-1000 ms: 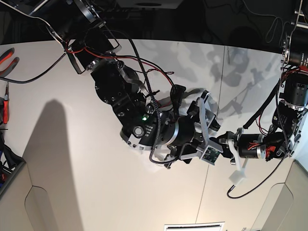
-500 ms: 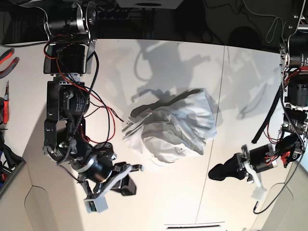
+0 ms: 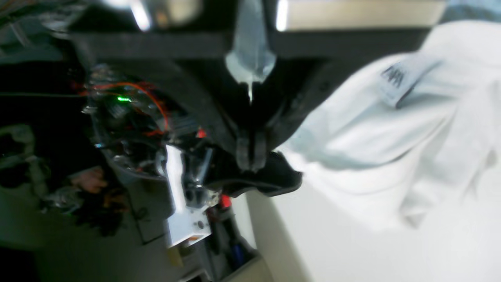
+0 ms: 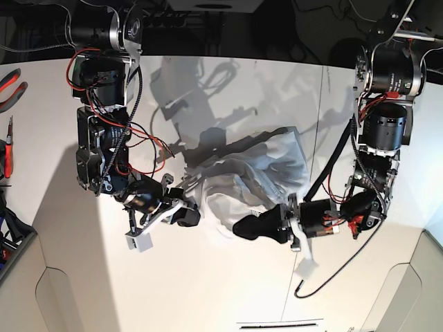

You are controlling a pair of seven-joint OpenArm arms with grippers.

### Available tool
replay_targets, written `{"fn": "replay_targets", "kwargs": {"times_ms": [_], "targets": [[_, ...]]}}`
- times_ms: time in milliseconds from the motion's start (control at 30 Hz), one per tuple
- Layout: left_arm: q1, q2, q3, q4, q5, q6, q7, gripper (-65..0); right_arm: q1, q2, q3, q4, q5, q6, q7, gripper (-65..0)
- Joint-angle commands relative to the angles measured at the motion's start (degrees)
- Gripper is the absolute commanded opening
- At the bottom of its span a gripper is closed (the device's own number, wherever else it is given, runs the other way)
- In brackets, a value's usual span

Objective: Layout the t-shirt on the table in an organized manner, then fold the t-shirt properly
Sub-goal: 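Release the bundle and pull both grippers away, then grasp the white shirt bundle with both grippers from either side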

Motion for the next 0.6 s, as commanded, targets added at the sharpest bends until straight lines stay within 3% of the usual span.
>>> {"fn": "replay_targets", "kwargs": {"times_ms": [0, 367, 500, 567], "targets": [[-0.8, -0.1, -0.3, 0.7, 0.8, -0.3, -1.6, -65.0, 1.6, 0.0, 0.0, 0.7, 0.4, 0.7, 1.4, -65.0], [7.5, -2.3, -0.3, 0.7, 27.0, 3.5, -14.4, -65.0, 1.5, 0.0, 0.0, 0.7, -5.4, -0.9, 2.3, -65.0], [8.5, -3.7, -0.3, 0.7, 31.5, 6.3, -19.4, -65.0, 1.5, 0.0, -0.1, 0.7, -5.0, -0.9, 2.3, -65.0], [8.4, -3.8, -0.3, 0.7, 32.4, 6.5, -19.8, -65.0, 1.5, 0.0, -0.1, 0.7, -1.9, -0.7, 1.7, -65.0]]}}
